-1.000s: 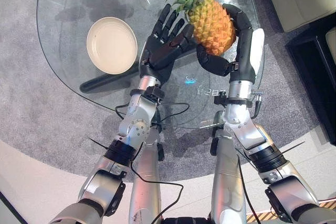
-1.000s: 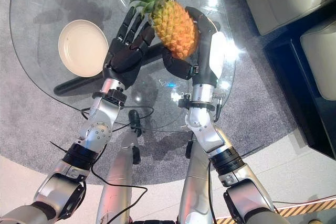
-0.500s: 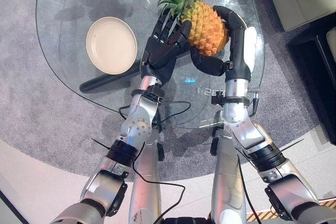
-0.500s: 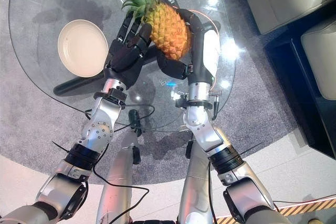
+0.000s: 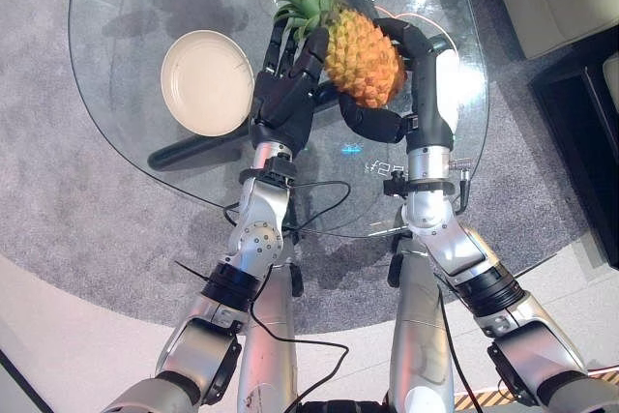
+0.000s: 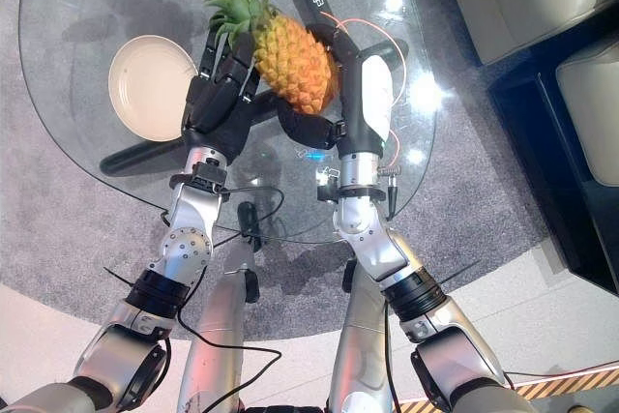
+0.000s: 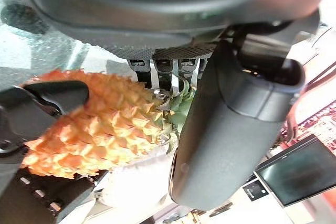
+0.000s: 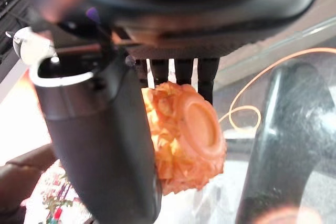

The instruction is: Pick up the fruit to the plate

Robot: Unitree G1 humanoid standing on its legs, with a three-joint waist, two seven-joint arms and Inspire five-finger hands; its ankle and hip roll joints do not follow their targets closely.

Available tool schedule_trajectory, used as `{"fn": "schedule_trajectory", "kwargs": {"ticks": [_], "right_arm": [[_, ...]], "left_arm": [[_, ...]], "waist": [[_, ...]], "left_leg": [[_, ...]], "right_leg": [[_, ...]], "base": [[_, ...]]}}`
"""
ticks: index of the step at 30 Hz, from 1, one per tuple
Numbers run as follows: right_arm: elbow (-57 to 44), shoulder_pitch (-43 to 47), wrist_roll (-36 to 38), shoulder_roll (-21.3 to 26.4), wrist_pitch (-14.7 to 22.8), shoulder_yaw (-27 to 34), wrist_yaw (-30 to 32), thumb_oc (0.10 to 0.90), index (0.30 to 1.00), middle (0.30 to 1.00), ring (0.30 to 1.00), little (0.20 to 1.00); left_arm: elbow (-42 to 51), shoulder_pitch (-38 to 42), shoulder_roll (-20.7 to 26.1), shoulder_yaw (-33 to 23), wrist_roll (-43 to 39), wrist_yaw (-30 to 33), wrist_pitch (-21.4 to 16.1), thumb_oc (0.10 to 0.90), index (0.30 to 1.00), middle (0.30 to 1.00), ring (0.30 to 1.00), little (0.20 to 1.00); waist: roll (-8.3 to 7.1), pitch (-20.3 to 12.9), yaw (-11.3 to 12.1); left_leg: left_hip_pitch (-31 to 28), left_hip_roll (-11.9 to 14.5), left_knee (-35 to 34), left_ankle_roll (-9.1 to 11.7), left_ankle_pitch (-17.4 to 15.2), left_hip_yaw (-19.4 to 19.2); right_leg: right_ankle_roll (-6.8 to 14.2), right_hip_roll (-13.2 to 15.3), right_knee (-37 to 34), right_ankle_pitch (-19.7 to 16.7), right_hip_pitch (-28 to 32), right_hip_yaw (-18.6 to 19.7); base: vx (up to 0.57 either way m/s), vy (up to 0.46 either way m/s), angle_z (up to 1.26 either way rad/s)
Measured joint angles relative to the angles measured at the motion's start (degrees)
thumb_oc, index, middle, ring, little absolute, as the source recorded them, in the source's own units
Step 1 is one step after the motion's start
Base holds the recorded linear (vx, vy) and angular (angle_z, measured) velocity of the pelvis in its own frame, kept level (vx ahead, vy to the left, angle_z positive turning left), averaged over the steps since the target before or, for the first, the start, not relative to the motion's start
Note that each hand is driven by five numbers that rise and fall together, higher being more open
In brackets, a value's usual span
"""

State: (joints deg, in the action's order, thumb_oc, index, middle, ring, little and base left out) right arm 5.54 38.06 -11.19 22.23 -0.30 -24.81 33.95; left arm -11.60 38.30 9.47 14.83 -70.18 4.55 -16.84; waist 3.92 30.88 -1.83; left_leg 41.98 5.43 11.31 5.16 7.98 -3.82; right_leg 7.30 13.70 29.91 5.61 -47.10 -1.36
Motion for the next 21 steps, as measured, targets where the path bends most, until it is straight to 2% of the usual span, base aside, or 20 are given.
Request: {"fn": "schedule_trajectory", "kwargs": {"ticks": [21], "right_arm": [[-0.58,1.75,-6.54,4.03,-0.19,-1.11,-4.16,0.1,0.3,0.3,0.3,0.2]], "left_arm": [[1.37,-0.93,0.17,-0.56,-0.39,2.21,-0.3,0.8,0.9,0.9,0.9,0.9]], "waist": [[0.0,0.0,0.17]], "left_leg": [[0.09,-0.06,-0.18,-0.05,0.05,0.18]], "right_leg": [[0.01,0.06,-0.12,0.01,-0.01,-0.21]], "base": [[0.0,0.0,0.0]]}}
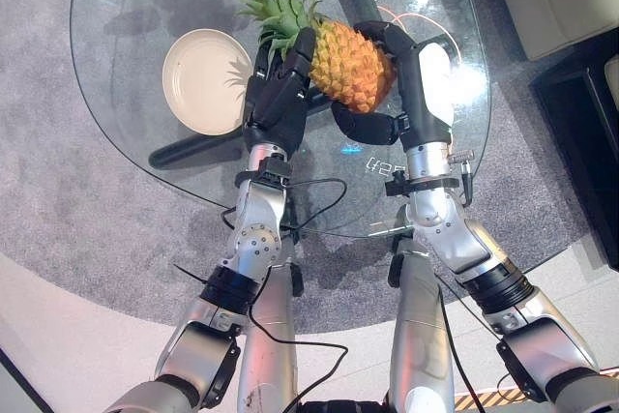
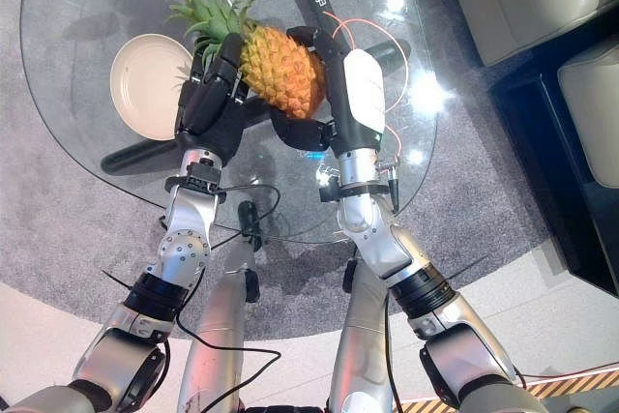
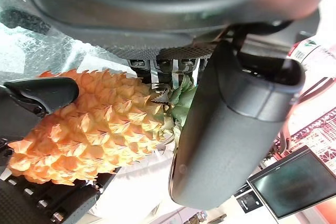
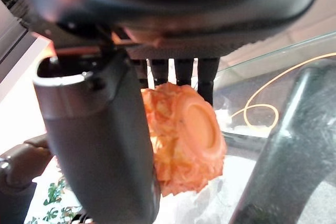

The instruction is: Pick up the fruit to the plate

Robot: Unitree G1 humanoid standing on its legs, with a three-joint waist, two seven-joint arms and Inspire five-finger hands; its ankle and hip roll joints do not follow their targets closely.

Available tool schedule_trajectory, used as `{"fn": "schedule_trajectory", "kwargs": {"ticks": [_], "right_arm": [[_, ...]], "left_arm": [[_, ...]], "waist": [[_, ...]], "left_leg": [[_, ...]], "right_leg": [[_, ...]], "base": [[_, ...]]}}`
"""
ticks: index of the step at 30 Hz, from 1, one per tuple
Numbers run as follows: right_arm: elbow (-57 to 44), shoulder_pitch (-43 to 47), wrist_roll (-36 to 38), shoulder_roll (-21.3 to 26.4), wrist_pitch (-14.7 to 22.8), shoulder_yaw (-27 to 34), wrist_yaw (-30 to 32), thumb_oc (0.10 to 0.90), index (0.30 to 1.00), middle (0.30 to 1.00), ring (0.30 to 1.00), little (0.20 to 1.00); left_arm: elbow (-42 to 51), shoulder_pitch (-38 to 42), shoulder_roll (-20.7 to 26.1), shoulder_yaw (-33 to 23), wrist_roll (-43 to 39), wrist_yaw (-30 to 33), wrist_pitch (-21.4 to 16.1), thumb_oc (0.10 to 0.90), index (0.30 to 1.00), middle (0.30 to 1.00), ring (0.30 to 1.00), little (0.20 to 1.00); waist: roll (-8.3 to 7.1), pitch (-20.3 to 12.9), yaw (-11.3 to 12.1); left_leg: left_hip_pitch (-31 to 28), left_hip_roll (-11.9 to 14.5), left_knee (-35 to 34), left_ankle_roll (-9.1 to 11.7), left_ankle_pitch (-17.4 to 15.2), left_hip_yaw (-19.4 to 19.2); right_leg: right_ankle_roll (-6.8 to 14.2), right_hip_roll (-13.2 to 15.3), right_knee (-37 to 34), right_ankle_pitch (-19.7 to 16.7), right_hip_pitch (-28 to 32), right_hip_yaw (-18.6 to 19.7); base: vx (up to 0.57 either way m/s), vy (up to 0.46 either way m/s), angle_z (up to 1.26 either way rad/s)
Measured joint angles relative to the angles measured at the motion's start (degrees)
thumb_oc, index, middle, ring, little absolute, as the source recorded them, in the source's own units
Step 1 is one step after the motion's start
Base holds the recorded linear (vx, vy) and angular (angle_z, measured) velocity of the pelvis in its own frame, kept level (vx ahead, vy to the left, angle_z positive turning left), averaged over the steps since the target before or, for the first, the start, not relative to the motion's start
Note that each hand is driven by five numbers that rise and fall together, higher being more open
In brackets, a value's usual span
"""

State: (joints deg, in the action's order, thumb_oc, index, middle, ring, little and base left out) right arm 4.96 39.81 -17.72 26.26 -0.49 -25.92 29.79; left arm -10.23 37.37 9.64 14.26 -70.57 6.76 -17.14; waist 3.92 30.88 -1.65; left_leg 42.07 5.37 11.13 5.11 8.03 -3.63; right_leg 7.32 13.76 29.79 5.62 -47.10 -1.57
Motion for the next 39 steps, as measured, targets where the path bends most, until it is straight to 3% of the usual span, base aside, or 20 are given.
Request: {"fn": "schedule_trajectory", "kwargs": {"ticks": [8,9,10,11,21,39], "right_arm": [[0.0,0.68,-0.94,1.32,0.94,-0.01,-1.16,0.1,0.3,0.3,0.3,0.2],[0.0,0.68,-0.94,1.46,1.04,-0.02,-1.21,0.1,0.3,0.3,0.3,0.2],[0.0,0.69,-0.93,1.55,1.1,-0.02,-1.25,0.1,0.3,0.3,0.3,0.2],[0.0,0.69,-0.93,1.57,1.17,0.0,-1.26,0.1,0.3,0.3,0.3,0.2],[-3.97,0.84,-2.51,2.03,3.64,-1.14,-1.32,0.1,0.3,0.3,0.3,0.2],[-4.03,1.22,-2.56,1.98,5.0,-1.72,-1.34,0.1,0.3,0.3,0.3,0.2]], "left_arm": [[0.18,0.0,0.0,-0.14,-0.46,0.0,-0.33,0.8,0.9,0.9,0.9,0.9],[0.18,0.0,-0.03,-0.12,-0.49,-0.03,-0.56,0.66,0.78,0.78,0.78,0.76],[0.18,0.0,-0.03,-0.05,-0.49,-0.05,-0.69,0.353,0.516,0.516,0.516,0.453],[0.18,-0.01,-0.03,0.04,-0.51,-0.08,-0.97,0.1,0.3,0.3,0.3,0.2],[0.17,-0.1,0.24,-1.64,-1.23,-0.37,-6.6,0.1,0.3,0.3,0.3,0.2],[0.15,-0.11,0.29,-1.9,-1.5,-0.51,-9.49,0.1,0.3,0.3,0.3,0.2]], "waist": [[0.0,0.0,0.45],[0.0,0.0,0.55],[0.0,0.0,0.66],[0.0,0.0,0.74],[-0.03,0.02,0.66],[-0.25,0.11,-0.24]], "left_leg": [[0.09,0.0,-0.09,0.01,0.0,0.19],[0.11,0.0,-0.09,0.01,0.0,0.22],[0.11,0.0,-0.09,0.01,0.01,0.24],[0.13,0.0,-0.09,0.02,0.01,0.27],[0.23,-0.01,-0.07,0.03,0.03,0.62],[0.32,-0.05,-0.07,-0.03,0.11,0.83]], "right_leg": [[0.01,0.1,-0.04,0.01,0.0,-0.4],[0.01,0.1,-0.03,0.01,0.01,-0.43],[0.01,0.11,-0.03,0.01,0.01,-0.46],[0.01,0.11,-0.03,0.01,0.01,-0.48],[0.01,0.17,-0.01,0.01,0.13,-0.88],[0.01,0.2,0.0,0.01,0.15,-1.02]], "base": [[0.0,0.0,0.0],[0.0,0.0,0.0],[0.0,0.0,0.0],[0.0,0.0,0.0],[0.0,0.0,0.0],[0.0,0.0,0.0]]}}
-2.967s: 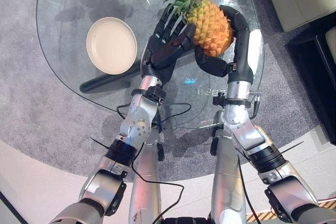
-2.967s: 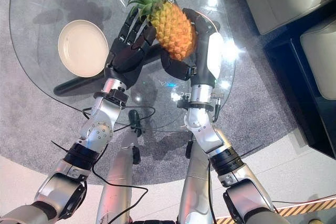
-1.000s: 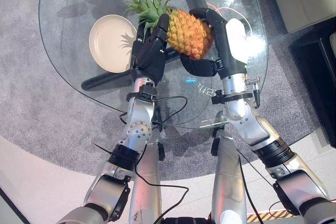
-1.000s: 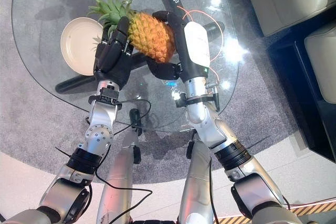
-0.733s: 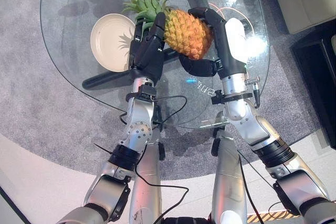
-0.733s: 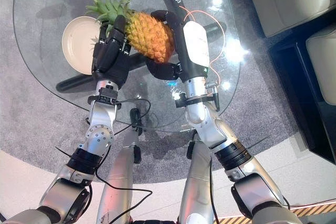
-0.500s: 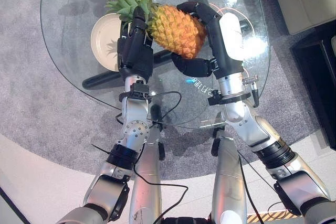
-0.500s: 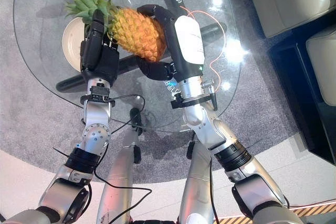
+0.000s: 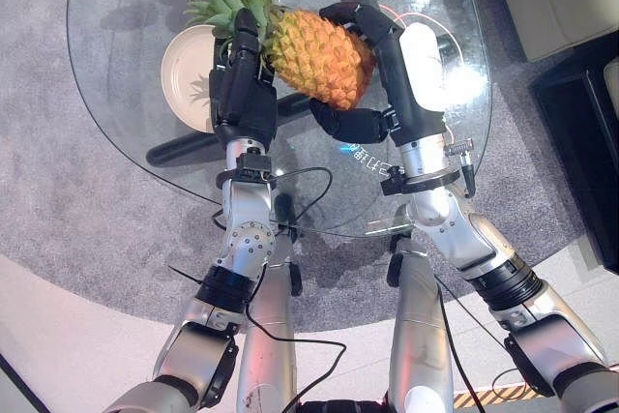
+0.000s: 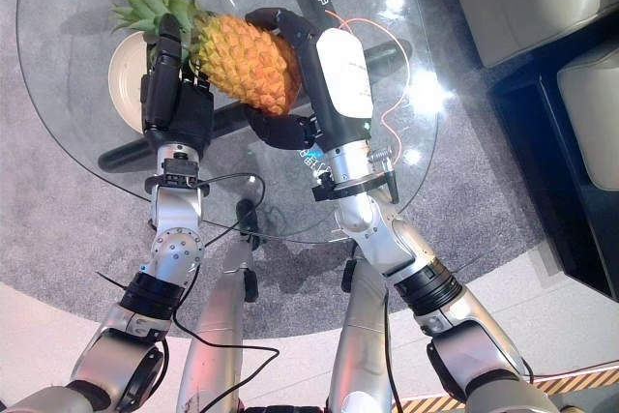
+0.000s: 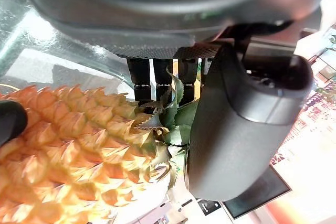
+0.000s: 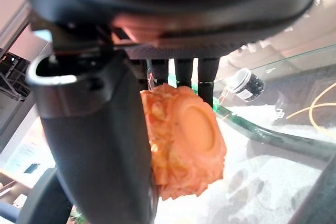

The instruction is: Pick up the fruit to the plate

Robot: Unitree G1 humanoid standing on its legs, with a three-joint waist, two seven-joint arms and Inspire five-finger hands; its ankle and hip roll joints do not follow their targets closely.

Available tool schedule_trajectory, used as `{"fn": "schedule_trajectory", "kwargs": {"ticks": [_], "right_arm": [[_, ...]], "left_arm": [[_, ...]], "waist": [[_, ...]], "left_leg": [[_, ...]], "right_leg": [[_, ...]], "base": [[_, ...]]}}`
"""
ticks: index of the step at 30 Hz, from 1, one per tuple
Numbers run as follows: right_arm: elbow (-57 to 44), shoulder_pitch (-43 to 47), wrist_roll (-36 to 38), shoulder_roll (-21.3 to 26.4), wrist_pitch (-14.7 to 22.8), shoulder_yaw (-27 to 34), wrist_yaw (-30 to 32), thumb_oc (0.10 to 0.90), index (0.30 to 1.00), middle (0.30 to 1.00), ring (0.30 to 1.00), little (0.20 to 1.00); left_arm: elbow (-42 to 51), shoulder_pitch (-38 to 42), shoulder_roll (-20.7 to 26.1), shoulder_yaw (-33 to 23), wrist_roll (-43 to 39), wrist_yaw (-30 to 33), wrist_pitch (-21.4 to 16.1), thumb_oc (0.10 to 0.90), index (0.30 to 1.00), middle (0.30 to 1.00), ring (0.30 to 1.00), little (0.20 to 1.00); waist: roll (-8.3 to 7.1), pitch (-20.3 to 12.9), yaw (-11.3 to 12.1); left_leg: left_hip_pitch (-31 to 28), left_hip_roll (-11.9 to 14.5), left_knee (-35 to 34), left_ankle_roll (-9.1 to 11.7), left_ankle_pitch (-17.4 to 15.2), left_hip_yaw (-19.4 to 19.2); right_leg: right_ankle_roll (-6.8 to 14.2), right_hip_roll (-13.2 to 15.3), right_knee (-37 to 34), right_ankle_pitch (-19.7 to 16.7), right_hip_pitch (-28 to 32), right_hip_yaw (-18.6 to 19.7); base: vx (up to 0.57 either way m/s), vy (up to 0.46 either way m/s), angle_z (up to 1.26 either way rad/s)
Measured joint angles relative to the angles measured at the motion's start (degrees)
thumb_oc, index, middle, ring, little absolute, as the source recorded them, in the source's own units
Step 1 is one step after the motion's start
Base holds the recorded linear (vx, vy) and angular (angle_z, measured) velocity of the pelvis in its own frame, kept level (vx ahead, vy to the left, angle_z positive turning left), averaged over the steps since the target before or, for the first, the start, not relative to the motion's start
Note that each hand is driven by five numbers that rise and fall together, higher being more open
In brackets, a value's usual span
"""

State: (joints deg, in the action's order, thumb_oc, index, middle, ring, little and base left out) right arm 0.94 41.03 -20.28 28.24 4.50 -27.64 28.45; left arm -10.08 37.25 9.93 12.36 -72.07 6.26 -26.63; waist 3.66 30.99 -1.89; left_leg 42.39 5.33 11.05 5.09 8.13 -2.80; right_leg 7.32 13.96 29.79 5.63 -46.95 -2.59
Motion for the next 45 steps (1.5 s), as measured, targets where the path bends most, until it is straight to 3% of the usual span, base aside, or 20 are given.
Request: {"fn": "schedule_trajectory", "kwargs": {"ticks": [2,3,4,5,13,32,45], "right_arm": [[0.0,0.0,-0.02,-0.02,0.0,-0.05,0.02,0.105,0.305,0.305,0.305,0.205],[0.0,0.0,-0.02,-0.03,0.0,-0.05,0.04,0.347,0.512,0.512,0.512,0.447],[0.0,0.0,-0.02,-0.03,0.0,-0.06,0.09,0.416,0.571,0.571,0.571,0.516],[0.0,0.0,-0.02,-0.04,0.0,-0.06,0.1,0.8,0.9,0.9,0.9,0.9],[-0.23,-0.2,0.05,-1.75,1.59,-1.7,0.2,0.8,0.9,0.9,0.9,0.9],[-0.17,-0.23,-0.01,-2.93,0.89,-1.9,0.42,0.8,0.9,0.9,0.9,0.9],[-0.2,-0.16,-0.94,-3.76,1.06,-2.1,0.69,0.8,0.9,0.9,0.9,0.9]], "left_arm": [[0.0,0.0,0.0,-0.01,0.0,0.0,-0.06,0.1,0.3,0.3,0.3,0.2],[0.0,0.0,0.0,0.0,0.0,0.0,-0.1,0.1,0.3,0.3,0.3,0.2],[0.0,0.0,0.0,0.0,0.0,0.0,-0.12,0.1,0.3,0.3,0.3,0.2],[0.0,0.0,0.0,0.0,0.0,0.0,-0.14,0.1,0.3,0.3,0.3,0.2],[0.0,0.44,-0.55,-1.06,0.49,0.01,-2.58,0.1,0.3,0.3,0.3,0.2],[0.01,0.48,-2.81,-1.3,3.07,4.82,-6.39,0.1,0.3,0.3,0.3,0.2],[0.09,0.8,-3.46,-1.72,10.14,14.18,-8.86,0.1,0.3,0.3,0.3,0.2]], "waist": [[0.0,0.0,0.08],[0.0,0.0,0.1],[0.0,0.0,0.1],[0.0,0.0,0.1],[0.0,0.0,-0.18],[0.0,0.0,0.09],[0.0,0.0,0.35]], "left_leg": [[0.0,0.0,0.0,0.0,0.0,0.0],[0.0,0.0,0.0,0.0,0.0,0.0],[0.0,0.0,0.0,0.0,0.0,0.0],[0.0,0.0,-0.01,0.0,0.0,0.0],[0.0,0.0,-0.01,0.0,0.0,-0.01],[0.05,0.0,-0.21,0.0,0.0,-0.01],[0.03,-0.05,-1.38,-0.05,0.34,0.14]], "right_leg": [[0.0,0.0,0.0,0.0,0.0,0.0],[0.0,0.0,0.0,0.0,0.0,0.0],[0.0,0.0,0.0,0.0,0.0,0.0],[0.0,0.0,-0.01,0.0,0.0,0.0],[0.0,0.0,-0.05,0.0,-0.01,0.01],[0.0,0.0,-0.2,0.01,-0.1,-0.01],[0.03,0.02,-1.08,-0.02,-0.17,-0.12]], "base": [[0.0,0.0,0.0],[0.0,0.0,0.0],[0.0,0.0,0.0],[0.0,0.0,0.0],[0.0,0.0,0.0],[0.0,0.0,0.0],[0.0,0.0,0.0]]}}
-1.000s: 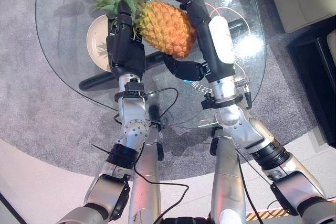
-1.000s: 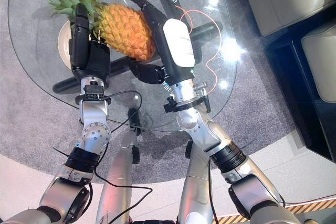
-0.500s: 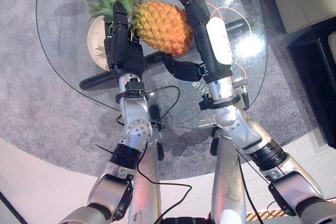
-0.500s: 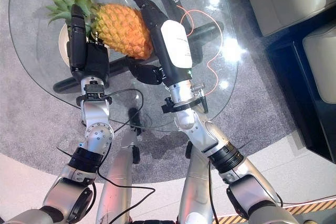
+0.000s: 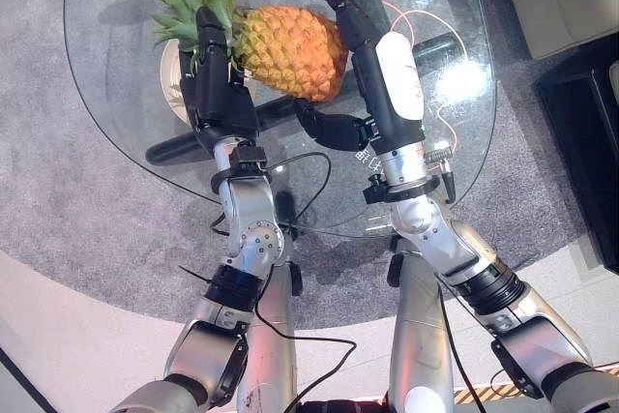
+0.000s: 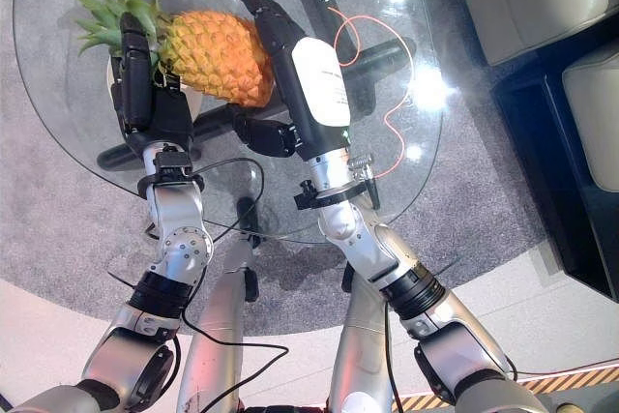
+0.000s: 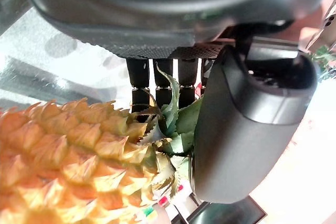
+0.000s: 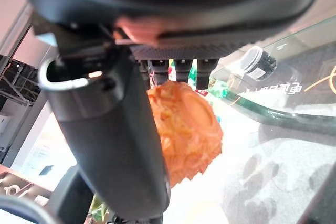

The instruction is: Pick up the fruit to the plate

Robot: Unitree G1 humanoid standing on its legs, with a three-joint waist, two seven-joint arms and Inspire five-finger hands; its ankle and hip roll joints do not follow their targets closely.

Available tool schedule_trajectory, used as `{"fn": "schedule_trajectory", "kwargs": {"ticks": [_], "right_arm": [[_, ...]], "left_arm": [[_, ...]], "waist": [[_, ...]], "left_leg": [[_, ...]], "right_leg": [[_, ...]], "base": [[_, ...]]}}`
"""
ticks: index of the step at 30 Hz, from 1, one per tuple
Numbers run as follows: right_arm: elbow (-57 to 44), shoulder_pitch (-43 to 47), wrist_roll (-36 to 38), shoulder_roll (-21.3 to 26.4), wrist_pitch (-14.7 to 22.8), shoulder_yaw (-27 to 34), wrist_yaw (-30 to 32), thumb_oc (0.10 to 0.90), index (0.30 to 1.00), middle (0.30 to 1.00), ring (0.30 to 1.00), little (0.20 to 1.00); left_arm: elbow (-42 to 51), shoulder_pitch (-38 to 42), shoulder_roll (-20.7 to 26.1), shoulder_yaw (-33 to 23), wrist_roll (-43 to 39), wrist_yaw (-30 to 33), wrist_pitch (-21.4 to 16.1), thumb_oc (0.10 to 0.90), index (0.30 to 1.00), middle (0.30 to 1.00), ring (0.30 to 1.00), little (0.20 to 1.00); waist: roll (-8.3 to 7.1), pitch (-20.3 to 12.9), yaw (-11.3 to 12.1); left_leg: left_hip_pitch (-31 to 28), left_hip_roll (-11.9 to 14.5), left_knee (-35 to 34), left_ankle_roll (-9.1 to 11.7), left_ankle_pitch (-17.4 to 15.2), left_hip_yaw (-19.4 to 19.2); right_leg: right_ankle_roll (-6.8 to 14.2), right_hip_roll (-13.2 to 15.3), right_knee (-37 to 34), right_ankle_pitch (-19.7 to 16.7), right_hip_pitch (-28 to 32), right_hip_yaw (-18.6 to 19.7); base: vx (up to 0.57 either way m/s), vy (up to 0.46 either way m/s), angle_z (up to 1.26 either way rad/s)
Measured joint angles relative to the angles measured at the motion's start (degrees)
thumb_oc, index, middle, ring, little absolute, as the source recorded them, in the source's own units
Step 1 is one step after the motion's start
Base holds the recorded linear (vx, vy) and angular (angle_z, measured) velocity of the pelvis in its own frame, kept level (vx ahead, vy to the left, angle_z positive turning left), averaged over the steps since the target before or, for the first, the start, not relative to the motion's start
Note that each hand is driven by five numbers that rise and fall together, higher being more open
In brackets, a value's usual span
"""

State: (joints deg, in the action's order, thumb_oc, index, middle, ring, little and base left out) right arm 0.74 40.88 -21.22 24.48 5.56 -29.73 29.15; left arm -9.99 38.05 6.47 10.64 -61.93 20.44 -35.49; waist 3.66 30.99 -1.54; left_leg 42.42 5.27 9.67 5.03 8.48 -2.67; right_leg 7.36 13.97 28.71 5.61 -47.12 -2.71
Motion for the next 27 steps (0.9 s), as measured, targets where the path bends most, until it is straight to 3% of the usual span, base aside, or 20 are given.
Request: {"fn": "schedule_trajectory", "kwargs": {"ticks": [16,23,27], "right_arm": [[0.0,1.43,-0.13,-0.24,-0.02,0.04,1.03,0.8,0.9,0.9,0.9,0.9],[1.1,0.76,-0.14,1.33,-2.71,3.36,2.66,0.8,0.9,0.9,0.9,0.9],[1.1,0.57,-0.14,2.04,-2.76,4.44,3.23,0.8,0.9,0.9,0.9,0.9]], "left_arm": [[1.72,0.2,-1.67,-0.08,4.13,7.86,-5.14,0.1,0.3,0.3,0.3,0.2],[3.28,0.17,-1.55,-6.36,4.13,10.46,-10.96,0.1,0.3,0.3,0.3,0.2],[3.62,0.2,-1.38,-7.15,4.75,12.03,-12.79,0.1,0.3,0.3,0.3,0.2]], "waist": [[0.0,0.0,0.06],[0.0,0.0,0.03],[0.0,0.0,0.25]], "left_leg": [[-0.21,-0.01,0.0,-0.04,0.08,0.04],[-0.26,0.0,0.0,-0.05,0.1,0.05],[-0.42,-0.01,0.0,-0.06,0.11,0.06]], "right_leg": [[0.0,0.01,0.1,-0.01,0.16,0.01],[0.0,0.01,0.09,-0.01,0.23,0.0],[0.02,0.01,0.03,-0.02,0.46,-0.05]], "base": [[0.0,0.0,0.0],[0.0,0.0,0.0],[0.0,0.0,0.0]]}}
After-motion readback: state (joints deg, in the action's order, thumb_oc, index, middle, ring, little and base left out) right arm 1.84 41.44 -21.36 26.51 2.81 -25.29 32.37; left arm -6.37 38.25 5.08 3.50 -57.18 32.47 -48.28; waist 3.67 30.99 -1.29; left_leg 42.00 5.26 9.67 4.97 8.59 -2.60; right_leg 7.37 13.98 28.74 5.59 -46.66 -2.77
